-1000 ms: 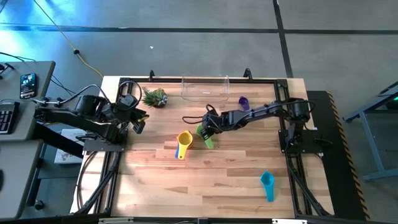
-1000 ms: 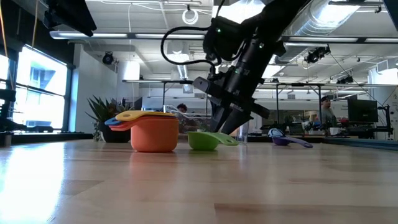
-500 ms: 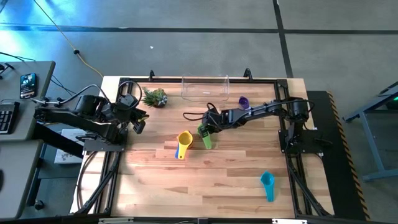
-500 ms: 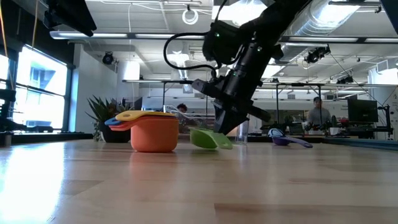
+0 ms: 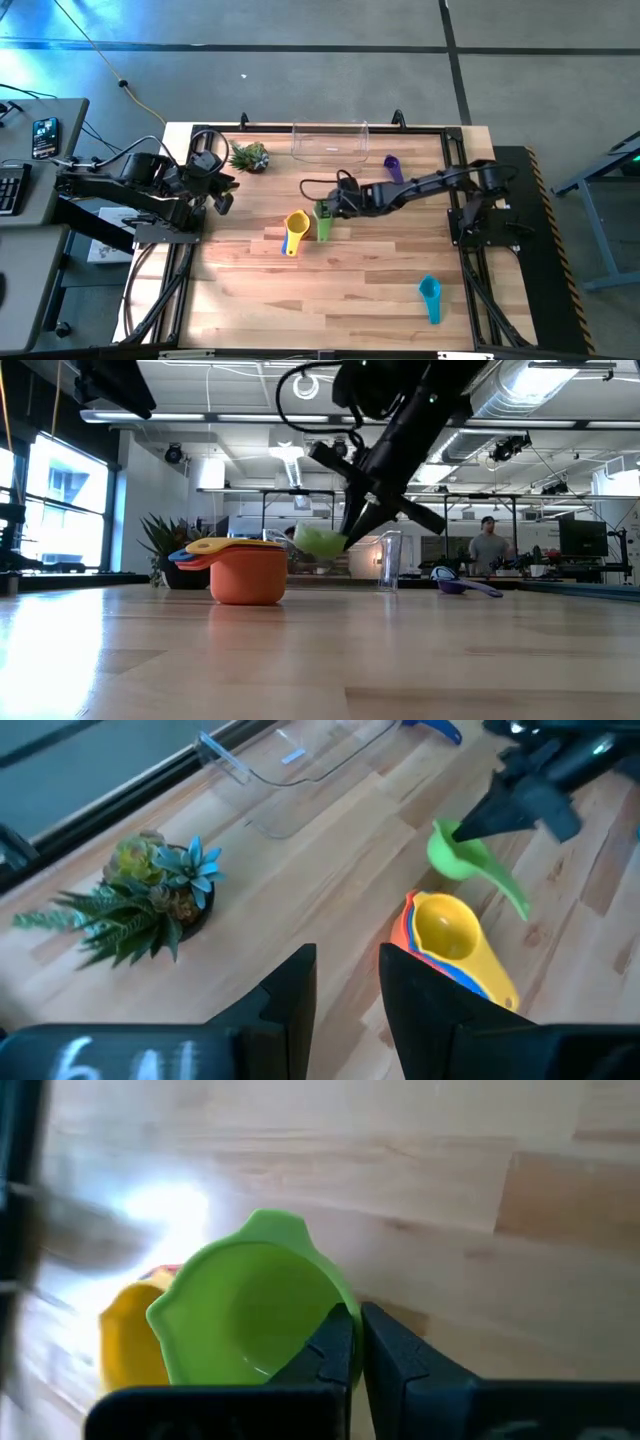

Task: Nest measuring cups in basket
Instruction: Stack the green measuring cup on top of the yellow measuring cup, then stack the light blue measuring cup on top of the green measuring cup

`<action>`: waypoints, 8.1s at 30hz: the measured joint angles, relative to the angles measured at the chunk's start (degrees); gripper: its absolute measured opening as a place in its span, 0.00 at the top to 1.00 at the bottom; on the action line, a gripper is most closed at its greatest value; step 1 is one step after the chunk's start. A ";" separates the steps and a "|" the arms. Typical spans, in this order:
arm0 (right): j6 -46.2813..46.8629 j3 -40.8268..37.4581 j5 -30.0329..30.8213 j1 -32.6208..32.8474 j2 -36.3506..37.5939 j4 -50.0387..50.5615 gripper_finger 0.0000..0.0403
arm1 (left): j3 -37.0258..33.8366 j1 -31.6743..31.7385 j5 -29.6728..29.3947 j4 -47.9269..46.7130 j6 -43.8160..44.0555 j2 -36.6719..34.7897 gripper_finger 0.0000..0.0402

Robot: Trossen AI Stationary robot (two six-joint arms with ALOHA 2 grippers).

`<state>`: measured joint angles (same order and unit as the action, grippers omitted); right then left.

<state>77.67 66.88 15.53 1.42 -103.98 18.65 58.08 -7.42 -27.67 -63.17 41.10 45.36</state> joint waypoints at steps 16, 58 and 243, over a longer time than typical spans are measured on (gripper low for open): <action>12.37 19.88 15.80 5.46 -2.26 15.58 1.00 | 0.00 0.00 4.08 -0.01 -15.28 0.00 0.74; 20.00 36.42 3.06 5.98 -20.51 27.08 0.93 | 0.00 0.00 4.14 0.00 -17.33 0.00 0.74; 11.37 24.94 11.91 11.34 -2.59 25.77 1.00 | 0.00 0.00 6.30 -0.06 -6.79 0.44 0.74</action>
<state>89.03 91.83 27.44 12.76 -106.57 44.42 58.08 -7.42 -21.38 -63.23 34.30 45.80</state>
